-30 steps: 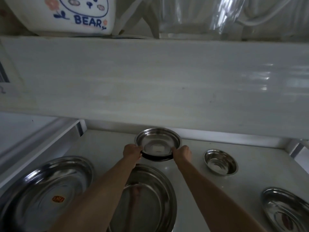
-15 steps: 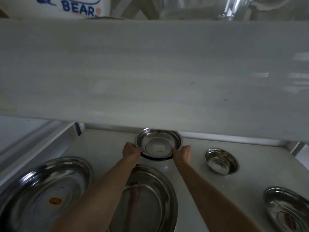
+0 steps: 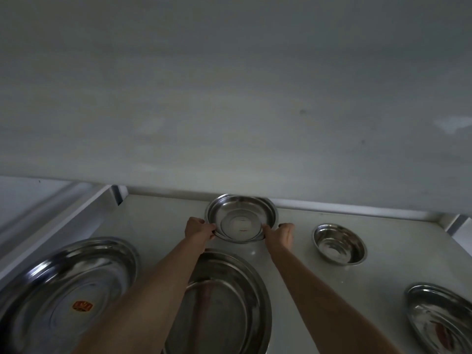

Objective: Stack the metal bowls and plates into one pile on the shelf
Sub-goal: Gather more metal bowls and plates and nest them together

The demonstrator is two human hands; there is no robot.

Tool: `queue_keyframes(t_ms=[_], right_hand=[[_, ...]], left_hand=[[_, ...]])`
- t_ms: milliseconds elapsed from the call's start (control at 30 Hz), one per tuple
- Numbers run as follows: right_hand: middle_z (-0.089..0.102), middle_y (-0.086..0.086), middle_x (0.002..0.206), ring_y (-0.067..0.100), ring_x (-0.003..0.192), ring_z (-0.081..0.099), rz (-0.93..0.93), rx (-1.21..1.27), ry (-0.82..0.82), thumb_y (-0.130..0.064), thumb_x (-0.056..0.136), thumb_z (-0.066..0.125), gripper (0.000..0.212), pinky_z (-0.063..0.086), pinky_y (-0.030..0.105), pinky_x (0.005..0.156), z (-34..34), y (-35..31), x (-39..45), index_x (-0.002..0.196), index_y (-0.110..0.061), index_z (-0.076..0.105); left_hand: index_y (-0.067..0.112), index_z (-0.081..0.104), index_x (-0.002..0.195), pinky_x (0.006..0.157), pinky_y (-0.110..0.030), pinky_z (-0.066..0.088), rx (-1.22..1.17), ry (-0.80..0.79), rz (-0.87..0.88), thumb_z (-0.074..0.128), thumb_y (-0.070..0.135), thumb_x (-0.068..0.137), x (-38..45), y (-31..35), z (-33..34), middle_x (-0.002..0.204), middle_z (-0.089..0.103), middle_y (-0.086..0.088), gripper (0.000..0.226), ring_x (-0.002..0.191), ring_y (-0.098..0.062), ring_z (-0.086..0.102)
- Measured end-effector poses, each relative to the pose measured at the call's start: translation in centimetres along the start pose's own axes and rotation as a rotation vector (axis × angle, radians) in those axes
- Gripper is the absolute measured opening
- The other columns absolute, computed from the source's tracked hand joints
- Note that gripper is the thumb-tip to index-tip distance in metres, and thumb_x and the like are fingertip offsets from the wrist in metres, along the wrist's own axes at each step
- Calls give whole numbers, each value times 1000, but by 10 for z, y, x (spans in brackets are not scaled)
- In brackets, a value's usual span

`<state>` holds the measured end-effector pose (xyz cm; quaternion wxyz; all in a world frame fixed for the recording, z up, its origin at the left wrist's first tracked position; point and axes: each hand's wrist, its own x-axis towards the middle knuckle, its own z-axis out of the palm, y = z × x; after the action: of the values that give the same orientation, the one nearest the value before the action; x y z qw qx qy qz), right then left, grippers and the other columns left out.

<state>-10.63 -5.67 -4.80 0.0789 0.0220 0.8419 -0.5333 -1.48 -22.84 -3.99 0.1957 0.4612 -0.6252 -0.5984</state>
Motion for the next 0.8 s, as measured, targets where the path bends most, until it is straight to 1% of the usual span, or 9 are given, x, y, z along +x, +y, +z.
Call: queue_keyframes(t_ms=[67,133,200,300,367,433,567,700,800], right_hand=[[57,24,125,39,119,55,38,41,-39,-38,85,69,60,45,43,100,5,3,4,120,7,49],[63,25,117,39,110,62,91,64,-85,-53,80,65,68,51,46,93,15,14,18,111,7,58],[67,28,109,41,100,66,106,45,-117,-58,78,60,68,56,48,87,28,32,40,102,6,63],[68,28,101,41,91,68,121,76,-144,-47,88,58,46,58,50,81,15,14,20,91,-1,59],[65,24,92,35,79,66,137,131,-165,-37,93,56,36,58,41,63,10,5,12,86,-2,55],[61,22,89,31,73,61,136,156,-182,-31,96,54,34,49,30,49,8,4,11,76,-4,51],[59,21,85,27,66,57,122,176,-191,-28,99,51,38,40,24,45,6,5,10,66,-10,46],[60,20,85,23,59,54,125,193,-208,-34,99,51,37,39,22,42,6,4,10,70,-12,47],[58,16,77,21,57,52,145,210,-219,-34,99,50,35,40,23,43,3,3,7,73,-11,47]], left_hand=[[-5,60,107,38,-19,51,-20,-21,-31,69,-1,82,3,0,1,87,64,-24,27,54,-20,56],[-12,63,106,45,-26,55,-48,-32,-69,68,-1,83,5,-1,2,73,63,-18,26,54,-21,56],[-12,63,102,52,-31,54,-71,-38,-104,67,-1,84,7,-1,3,67,60,-16,22,56,-22,57],[-9,62,92,62,-35,56,-121,-64,-155,65,-1,86,7,0,3,71,59,-18,10,63,-23,58],[-6,59,81,74,-39,57,-149,-75,-184,63,0,87,7,0,3,74,60,-18,9,66,-23,59],[-6,58,82,79,-39,56,-179,-81,-201,62,0,88,8,0,4,76,60,-18,9,69,-25,60],[-9,60,100,80,-40,56,-214,-102,-219,62,2,88,10,0,4,82,62,-20,16,84,-30,63],[-8,60,106,80,-42,57,-223,-115,-234,63,5,88,9,2,3,89,63,-21,21,91,-32,64],[-6,61,105,81,-41,58,-209,-115,-238,64,6,88,5,4,3,102,65,-24,22,95,-33,65]])
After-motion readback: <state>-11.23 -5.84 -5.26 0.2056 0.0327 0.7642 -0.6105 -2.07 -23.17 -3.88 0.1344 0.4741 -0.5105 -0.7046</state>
